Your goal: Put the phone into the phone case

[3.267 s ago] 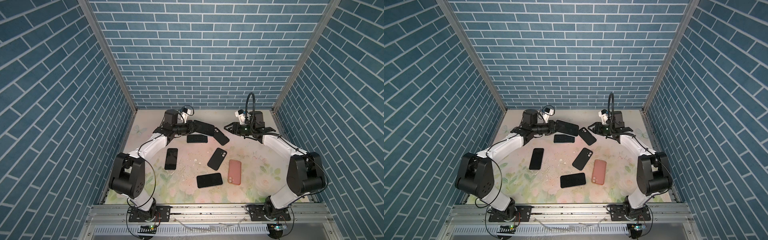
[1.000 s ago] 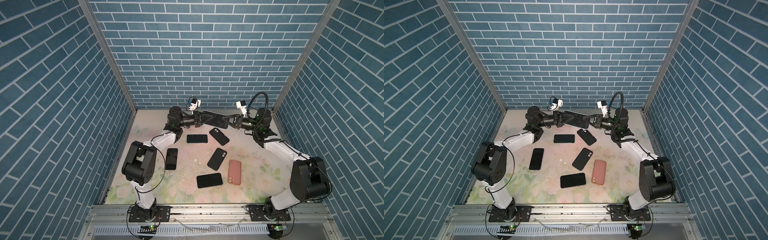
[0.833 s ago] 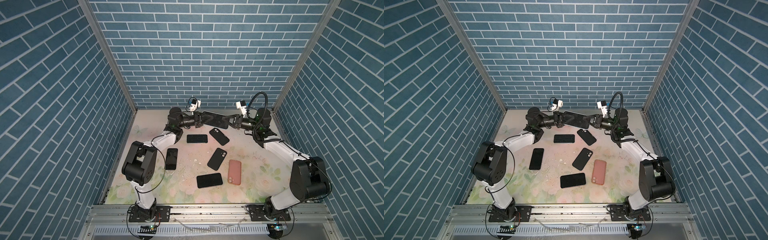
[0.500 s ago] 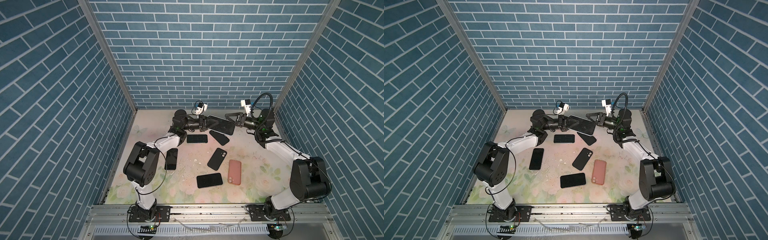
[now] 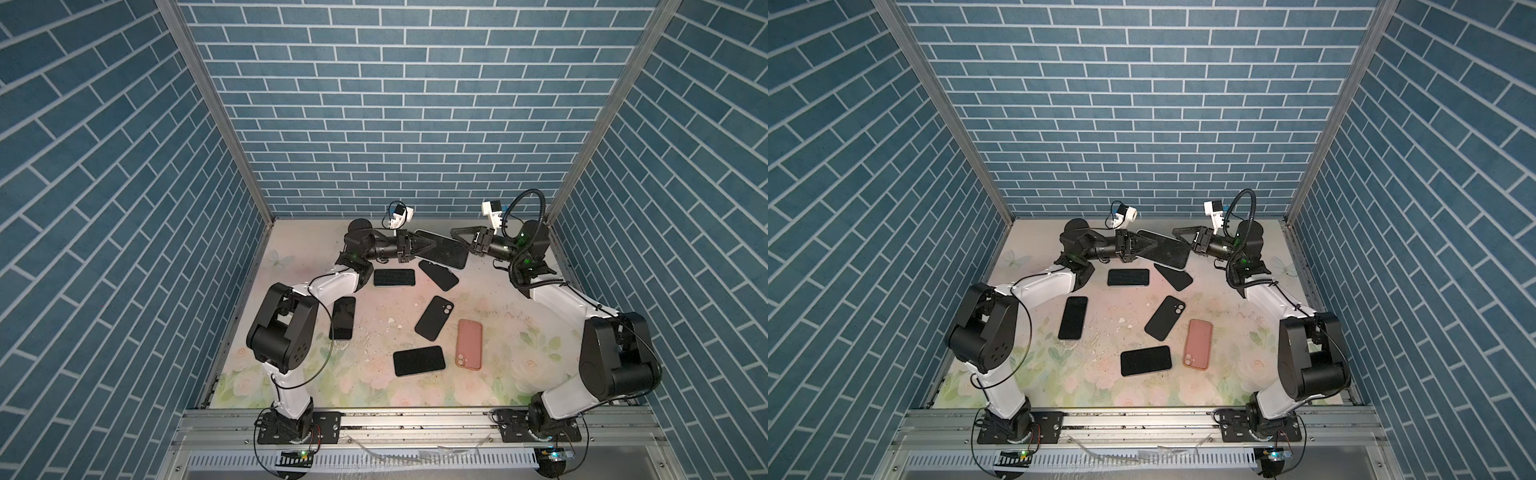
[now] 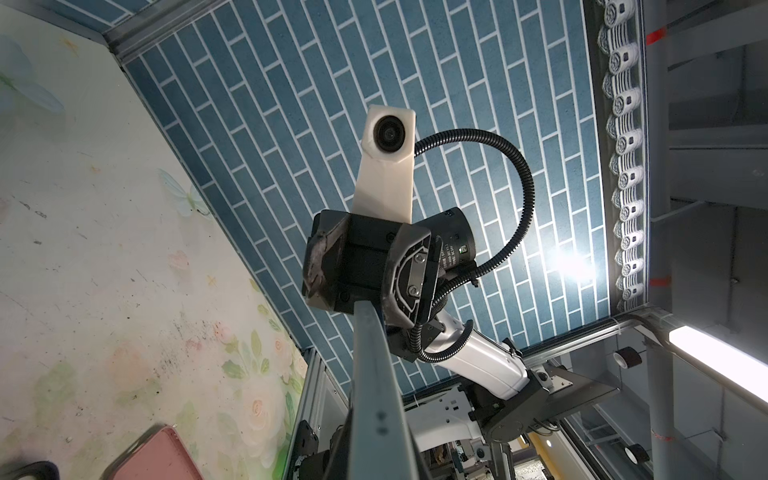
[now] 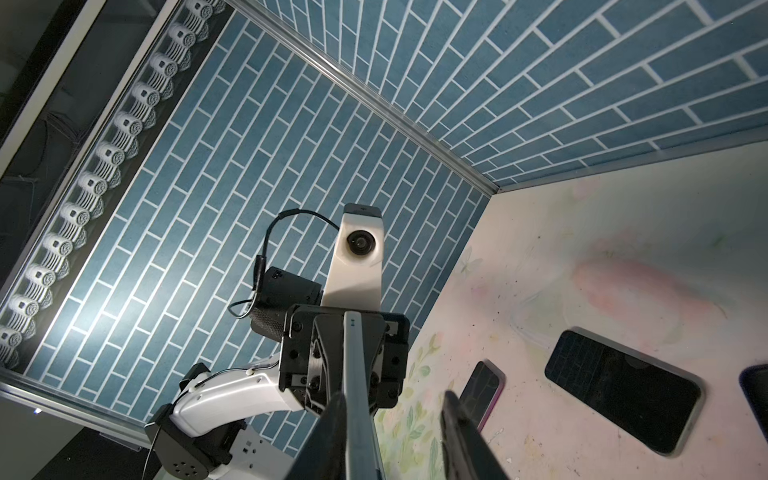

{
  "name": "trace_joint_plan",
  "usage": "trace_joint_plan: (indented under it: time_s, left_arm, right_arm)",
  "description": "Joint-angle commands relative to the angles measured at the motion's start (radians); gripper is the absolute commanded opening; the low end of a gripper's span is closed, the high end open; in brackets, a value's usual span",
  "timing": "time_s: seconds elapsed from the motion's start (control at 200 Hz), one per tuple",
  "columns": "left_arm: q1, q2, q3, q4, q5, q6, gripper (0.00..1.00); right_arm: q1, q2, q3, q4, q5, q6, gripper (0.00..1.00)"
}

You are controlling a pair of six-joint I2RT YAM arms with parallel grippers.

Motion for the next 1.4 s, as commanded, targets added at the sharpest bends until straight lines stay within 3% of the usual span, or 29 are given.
trace_joint_plan:
  time_s: [0.0,0.205,0.505,0.59,0.705,0.795,0.85,1.125,1.395]
  left_arm:
    - [0.006,-0.028,0.013,0.074,-0.030,0.014,0.00]
    - [0.009,-0.021,0.012,0.055,-0.045,0.029,0.00]
    - [0.010,-0.031,0.008,0.049,-0.064,0.035,0.00]
    - [0.013,-0.036,0.003,0.051,-0.076,0.035,0.00]
    - [0.028,-0.046,-0.009,0.055,-0.100,0.035,0.00]
    - [0.044,-0.055,-0.025,0.065,-0.126,0.036,0.00]
    - [0.054,-0.059,-0.030,0.073,-0.137,0.036,0.00]
    - [0.069,-0.050,-0.024,0.075,-0.167,0.043,0.00]
    - [0.072,-0.067,-0.042,0.039,-0.168,0.078,0.00]
  right_arm:
    - [-0.001,-0.011,-0.016,-0.022,-0.008,-0.041,0.37]
    - [-0.001,-0.017,-0.023,-0.014,-0.003,-0.030,0.18]
    - [-0.001,-0.002,-0.019,0.005,0.002,-0.026,0.01]
    - [-0.001,-0.008,-0.009,-0.051,0.010,-0.068,0.03]
    - [-0.001,-0.032,-0.004,-0.112,0.024,-0.115,0.34]
    - [-0.001,-0.048,-0.005,-0.132,0.015,-0.124,0.47]
    - [-0.001,-0.049,-0.009,-0.133,-0.003,-0.116,0.49]
    - [0.049,-0.005,-0.048,0.036,-0.088,0.015,0.41]
    - [0.053,0.040,-0.037,0.123,-0.055,0.076,0.17]
